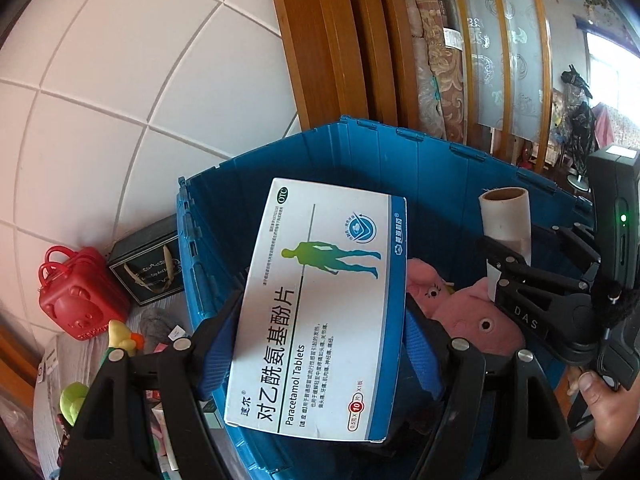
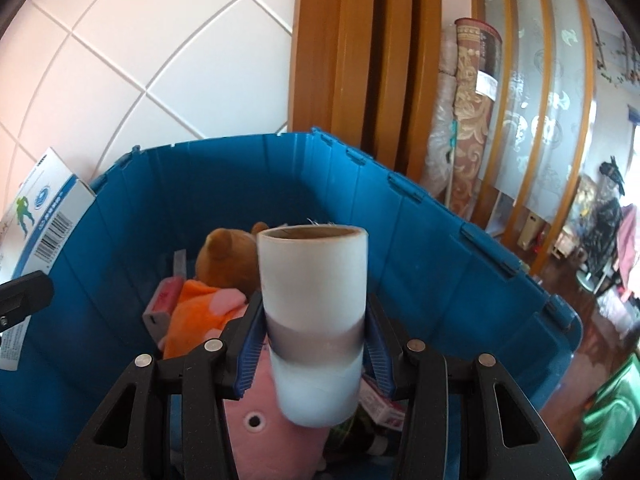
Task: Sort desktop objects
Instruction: 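Carry the paracetamol box and paper roll into the blue bin and open both tools, then withdraw both tools from the bin back to the pile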
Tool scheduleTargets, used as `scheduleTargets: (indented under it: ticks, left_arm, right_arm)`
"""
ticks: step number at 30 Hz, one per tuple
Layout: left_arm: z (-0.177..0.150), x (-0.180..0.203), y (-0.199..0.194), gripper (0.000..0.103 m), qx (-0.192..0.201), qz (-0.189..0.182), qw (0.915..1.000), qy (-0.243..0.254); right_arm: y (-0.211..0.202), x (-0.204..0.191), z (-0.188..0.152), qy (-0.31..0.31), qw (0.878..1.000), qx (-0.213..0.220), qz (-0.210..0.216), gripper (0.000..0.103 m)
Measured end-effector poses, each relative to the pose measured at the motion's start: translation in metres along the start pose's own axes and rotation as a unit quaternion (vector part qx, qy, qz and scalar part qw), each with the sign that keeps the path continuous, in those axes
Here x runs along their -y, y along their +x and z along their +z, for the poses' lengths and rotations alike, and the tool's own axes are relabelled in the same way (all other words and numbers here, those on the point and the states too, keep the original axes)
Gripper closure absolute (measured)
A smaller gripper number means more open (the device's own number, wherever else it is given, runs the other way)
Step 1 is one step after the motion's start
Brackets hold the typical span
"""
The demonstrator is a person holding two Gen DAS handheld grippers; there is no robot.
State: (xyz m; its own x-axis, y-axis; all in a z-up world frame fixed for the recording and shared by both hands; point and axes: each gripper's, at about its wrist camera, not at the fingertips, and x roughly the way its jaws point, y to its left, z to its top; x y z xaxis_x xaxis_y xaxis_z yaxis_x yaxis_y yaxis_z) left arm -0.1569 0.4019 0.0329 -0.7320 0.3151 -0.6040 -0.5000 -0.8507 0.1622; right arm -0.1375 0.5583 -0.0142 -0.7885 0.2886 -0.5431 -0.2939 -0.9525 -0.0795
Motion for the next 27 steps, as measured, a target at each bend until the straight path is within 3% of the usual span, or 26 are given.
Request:
scheduleTargets:
  ticks: [6, 9, 12, 14, 22, 27]
  left_arm:
    - [0.000, -0.004, 0.000, 0.027, -0.009, -0.009, 0.9998, -0.016]
    - [-0.002, -0.002, -0.004, 0.022, 0.001, -0.002, 0.9999, -0.011]
    - [-0.003, 0.002, -0.008, 0.022, 0.010, 0.006, 0.9999, -0.004]
    - [-0.003, 0.003, -0.010, 0.021, 0.015, 0.007, 0.9999, -0.004]
    - [-0.008, -0.005, -0.029, 0.021, 0.057, 0.014, 0.9976, -0.036]
    - [-0.018, -0.024, -0.053, 0.021, 0.088, 0.017, 0.9934, -0.072]
  right_arm:
    - [0.001, 0.008, -0.001, 0.001, 1.000, 0.005, -0.011, 0.057]
    - [-0.003, 0.010, -0.002, 0.001, 1.000, 0.015, -0.020, 0.049]
    - [-0.007, 0.012, -0.001, 0.005, 0.999, 0.023, -0.024, 0.027]
    - [-0.012, 0.014, 0.000, 0.005, 0.999, 0.035, -0.022, 0.002]
    - [-0.016, 0.012, 0.001, -0.011, 0.998, 0.058, -0.036, 0.000]
    - [-0.024, 0.013, 0.000, 0.007, 0.998, 0.058, 0.004, 0.000]
